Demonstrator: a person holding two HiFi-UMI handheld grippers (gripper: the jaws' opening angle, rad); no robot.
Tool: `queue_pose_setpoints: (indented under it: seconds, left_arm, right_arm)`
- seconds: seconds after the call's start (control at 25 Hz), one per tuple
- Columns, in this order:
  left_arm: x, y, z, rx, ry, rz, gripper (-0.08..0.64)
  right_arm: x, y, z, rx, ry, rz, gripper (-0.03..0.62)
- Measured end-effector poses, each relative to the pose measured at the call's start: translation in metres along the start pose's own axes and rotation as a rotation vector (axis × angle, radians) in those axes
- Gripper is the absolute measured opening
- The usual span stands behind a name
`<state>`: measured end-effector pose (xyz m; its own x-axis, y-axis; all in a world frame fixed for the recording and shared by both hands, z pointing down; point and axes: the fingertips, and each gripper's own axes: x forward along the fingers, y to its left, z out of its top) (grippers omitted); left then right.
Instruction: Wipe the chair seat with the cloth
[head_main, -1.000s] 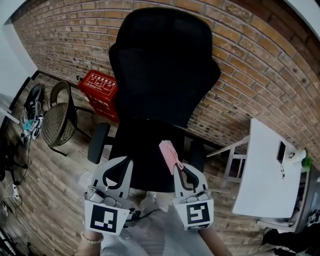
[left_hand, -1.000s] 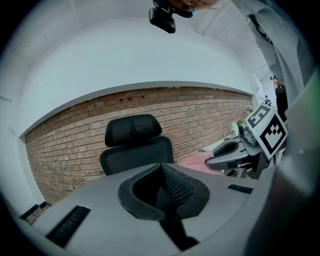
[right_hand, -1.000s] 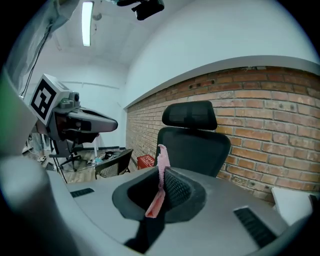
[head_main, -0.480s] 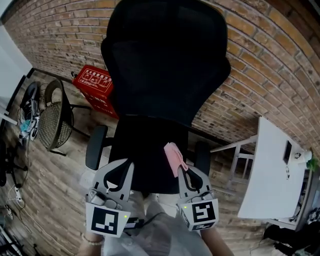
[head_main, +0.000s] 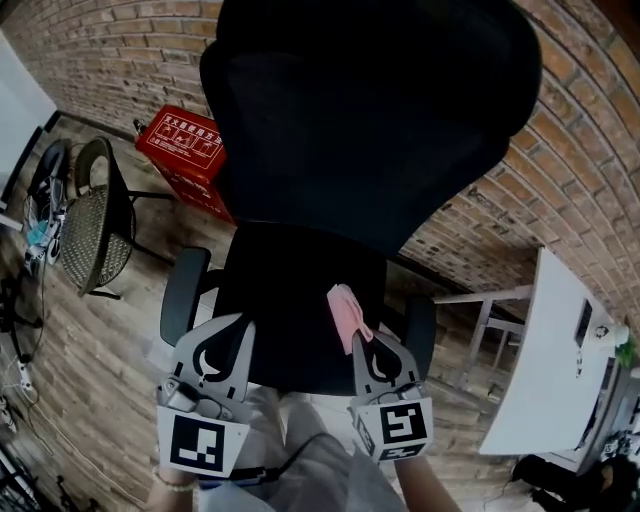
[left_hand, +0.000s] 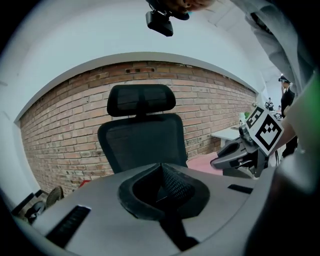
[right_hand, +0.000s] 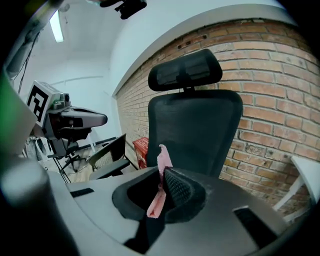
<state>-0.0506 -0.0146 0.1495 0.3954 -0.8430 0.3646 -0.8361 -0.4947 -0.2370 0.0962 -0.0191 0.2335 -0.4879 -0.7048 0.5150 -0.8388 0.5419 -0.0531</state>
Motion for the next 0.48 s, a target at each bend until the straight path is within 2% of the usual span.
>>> queue_pose_setpoints:
  seconds: [0.28,0.48]
  left_arm:
    - [0.017,0.035,-0.059,-0.040,0.035,0.038,0.018]
    - [0.032,0.063,-0.098,-0.066,0.063,0.050,0.018]
  right_arm:
    - [0.065,0.027,-0.029,-0.052,0.092,0.068,0.050]
    - [0.120,0.055,-0.040,-0.092,0.103,0.132,0.050]
